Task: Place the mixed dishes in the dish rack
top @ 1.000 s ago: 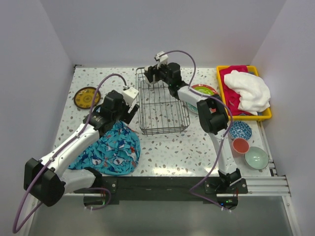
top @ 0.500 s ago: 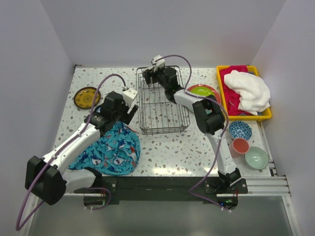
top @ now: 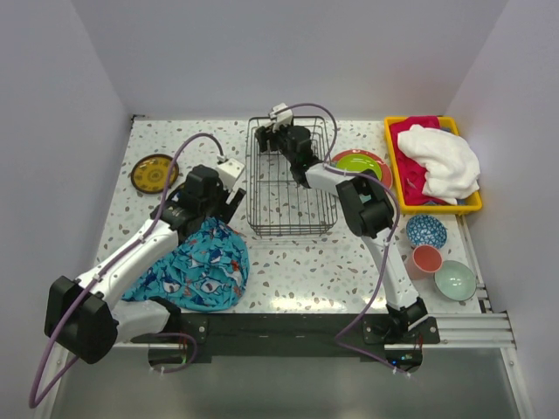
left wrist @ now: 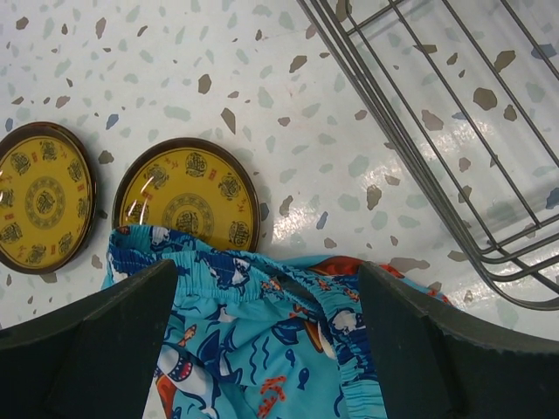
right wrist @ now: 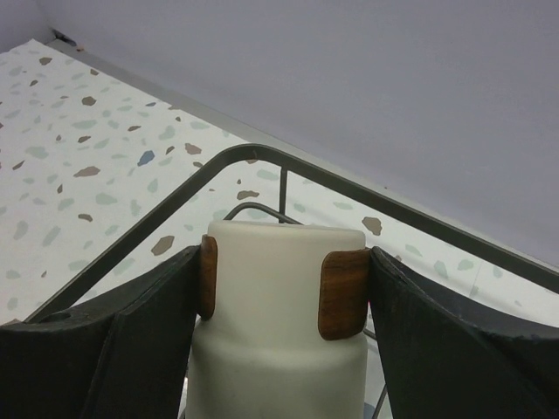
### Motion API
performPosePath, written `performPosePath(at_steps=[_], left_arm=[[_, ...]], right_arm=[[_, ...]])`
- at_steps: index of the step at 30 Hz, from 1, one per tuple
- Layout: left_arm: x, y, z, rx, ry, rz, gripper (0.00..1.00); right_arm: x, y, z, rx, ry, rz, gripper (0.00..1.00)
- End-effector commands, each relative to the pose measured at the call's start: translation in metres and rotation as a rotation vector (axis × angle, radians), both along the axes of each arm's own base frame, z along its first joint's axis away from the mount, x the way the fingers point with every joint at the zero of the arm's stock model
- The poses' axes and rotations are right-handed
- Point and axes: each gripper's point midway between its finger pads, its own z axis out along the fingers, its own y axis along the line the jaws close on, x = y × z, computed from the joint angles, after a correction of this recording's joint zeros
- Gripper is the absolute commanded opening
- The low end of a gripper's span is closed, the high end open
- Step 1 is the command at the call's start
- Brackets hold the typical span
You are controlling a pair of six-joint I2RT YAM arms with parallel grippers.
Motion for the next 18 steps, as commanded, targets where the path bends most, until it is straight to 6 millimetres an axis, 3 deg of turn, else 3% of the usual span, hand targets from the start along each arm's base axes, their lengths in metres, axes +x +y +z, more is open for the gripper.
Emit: performPosePath(at_steps=[1, 4, 5, 7, 10, 11, 13, 14, 15, 16, 18], left_arm=[[0.021, -0.005, 0.023, -0.071, -0.086, 0.016, 0.89], [0.033, -0.007, 0.028, -0.115, -0.100, 0.020, 0.91], [0.043, -0.003, 0.038, -0.150, -0.109, 0.030, 0.91], [0.054, 0.000, 0.032, -0.195, -0.057, 0.049, 0.90], [0.078, 0.007, 0.041, -0.320, -0.002, 0.048, 0.77], [0.080, -0.003, 0.037, -0.375, 0.034, 0.000, 0.73], [0.083, -0.010, 0.040, -0.483, 0.060, -0.033, 0.48], [0.074, -0.032, 0.044, -0.576, 0.099, -0.161, 0.35], [0.075, -0.043, 0.054, -0.642, 0.087, -0.221, 0.09], [0.070, -0.053, 0.054, -0.690, 0.107, -0.273, 0.00], [0.062, -0.075, 0.072, -0.831, 0.121, -0.396, 0.00]], right_arm=[[0.005, -0.025, 0.108, 0.105, -0.181, -0.109, 0.00], [0.000, -0.030, 0.124, 0.110, -0.182, -0.115, 0.00], [-0.004, -0.031, 0.137, 0.117, -0.192, -0.113, 0.00], [-0.010, -0.034, 0.144, 0.122, -0.172, -0.113, 0.00], [-0.022, -0.038, 0.162, 0.177, -0.108, -0.108, 0.00], [-0.027, -0.041, 0.168, 0.181, -0.064, -0.111, 0.00], [-0.035, -0.038, 0.172, 0.267, 0.041, -0.105, 0.00], [-0.039, -0.037, 0.166, 0.273, 0.121, -0.104, 0.00], [-0.044, -0.037, 0.170, 0.307, 0.167, -0.104, 0.00], [-0.048, -0.034, 0.168, 0.379, 0.245, -0.110, 0.00], [-0.056, -0.034, 0.163, 0.419, 0.349, -0.118, 0.00]])
